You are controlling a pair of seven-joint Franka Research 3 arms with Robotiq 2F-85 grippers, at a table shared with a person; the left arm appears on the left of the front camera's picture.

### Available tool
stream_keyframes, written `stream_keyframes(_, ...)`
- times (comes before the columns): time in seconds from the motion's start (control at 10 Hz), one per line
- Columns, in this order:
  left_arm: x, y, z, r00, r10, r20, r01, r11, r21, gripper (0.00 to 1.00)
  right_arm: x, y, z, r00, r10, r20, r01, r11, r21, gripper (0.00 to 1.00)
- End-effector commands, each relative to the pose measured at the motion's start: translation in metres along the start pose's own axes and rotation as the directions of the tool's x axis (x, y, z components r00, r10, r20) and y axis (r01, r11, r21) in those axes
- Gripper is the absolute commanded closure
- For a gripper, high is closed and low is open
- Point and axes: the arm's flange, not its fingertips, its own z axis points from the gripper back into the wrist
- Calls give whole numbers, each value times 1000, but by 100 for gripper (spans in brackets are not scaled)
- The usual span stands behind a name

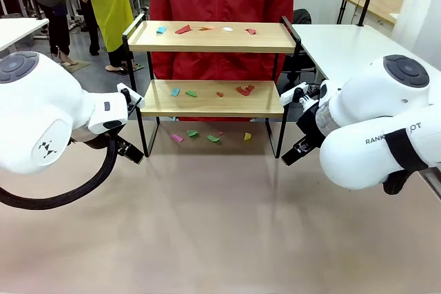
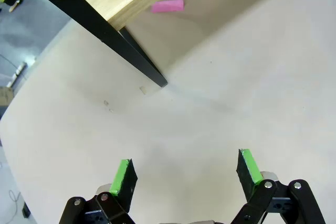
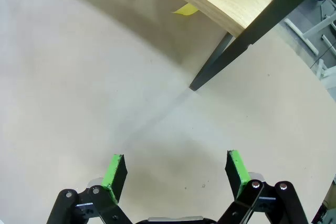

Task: Clean the shelf.
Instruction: Pick up the Duster handed by the human.

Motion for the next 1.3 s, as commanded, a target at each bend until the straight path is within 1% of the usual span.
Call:
stream_keyframes(0.0,7,7,13,1000,-11,12,11,998,-66,0,18,-11,12,1000,-7,15,7,1000,13,0)
stream_keyframes(0.1,12,16,27,1000,-1,28,4,995,-104,0,33,-30,30,998,-52,48,51,998,25,0)
stream_keyframes(0.3,19,49,65,996,29,79,-18,989,-145,0,42,-80,74,987,-123,106,115,990,78,0)
stream_keyframes(0.4,20,67,83,994,19,107,1,984,-177,0,38,-103,93,978,-154,138,144,986,79,0)
stream_keyframes(0.5,16,87,101,990,-2,138,31,977,-213,0,30,-126,109,971,-173,162,155,981,118,0)
stream_keyframes(0.6,14,114,117,983,-68,171,113,956,-272,0,20,-159,125,959,-194,207,164,975,152,0)
stream_keyframes(0.7,6,138,127,960,-109,257,187,934,-306,0,8,-187,133,950,-166,264,123,977,172,0)
stream_keyframes(0.8,-1,165,129,939,-126,321,237,912,-336,0,-4,-215,134,940,-154,304,95,975,199,0)
stream_keyframes(0.9,-8,186,125,913,-120,389,248,922,-298,0,-15,-239,130,931,-161,326,89,970,226,0)
stream_keyframes(1.0,-17,199,116,884,-143,444,293,911,-289,0,-25,-259,121,918,-176,356,86,963,255,0)
stream_keyframes(1.1,-20,204,107,870,-143,472,303,911,-281,0,-31,-271,113,905,-199,377,96,957,274,0)
stream_keyframes(1.2,-23,204,101,868,-130,479,281,925,-258,0,-35,-275,107,885,-212,414,95,954,284,0)
